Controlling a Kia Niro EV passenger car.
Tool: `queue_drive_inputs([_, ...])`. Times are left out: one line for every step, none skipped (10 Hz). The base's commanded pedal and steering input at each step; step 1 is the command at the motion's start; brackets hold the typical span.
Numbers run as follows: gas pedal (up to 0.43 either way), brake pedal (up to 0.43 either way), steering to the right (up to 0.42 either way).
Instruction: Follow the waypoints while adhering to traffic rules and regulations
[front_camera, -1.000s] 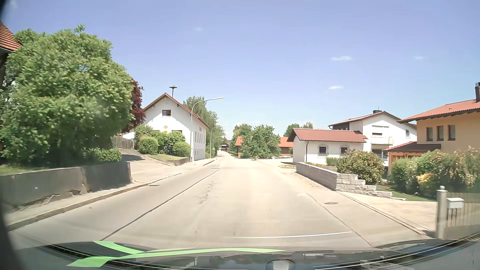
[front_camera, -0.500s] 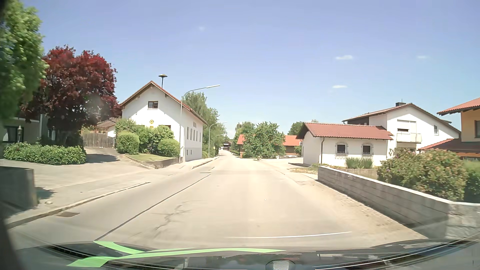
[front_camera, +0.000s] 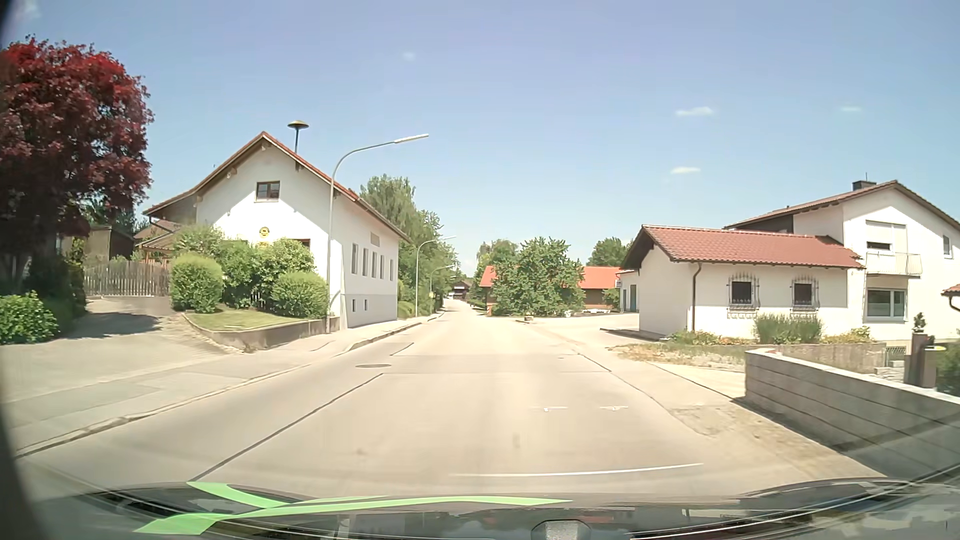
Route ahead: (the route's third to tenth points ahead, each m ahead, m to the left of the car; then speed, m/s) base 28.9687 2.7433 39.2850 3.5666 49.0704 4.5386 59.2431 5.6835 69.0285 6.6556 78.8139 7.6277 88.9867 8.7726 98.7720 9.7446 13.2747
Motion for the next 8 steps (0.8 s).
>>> queue_drive_inputs([0.15, 0.0, -0.01])
queue_drive_inputs([0.15, 0.0, -0.009])
queue_drive_inputs([0.15, 0.0, -0.01])
queue_drive_inputs([0.15, 0.0, -0.009])
queue_drive_inputs([0.15, 0.0, -0.01])
queue_drive_inputs([0.157, 0.0, -0.01])
queue_drive_inputs([0.157, 0.0, -0.01])
queue_drive_inputs([0.157, 0.0, -0.009])
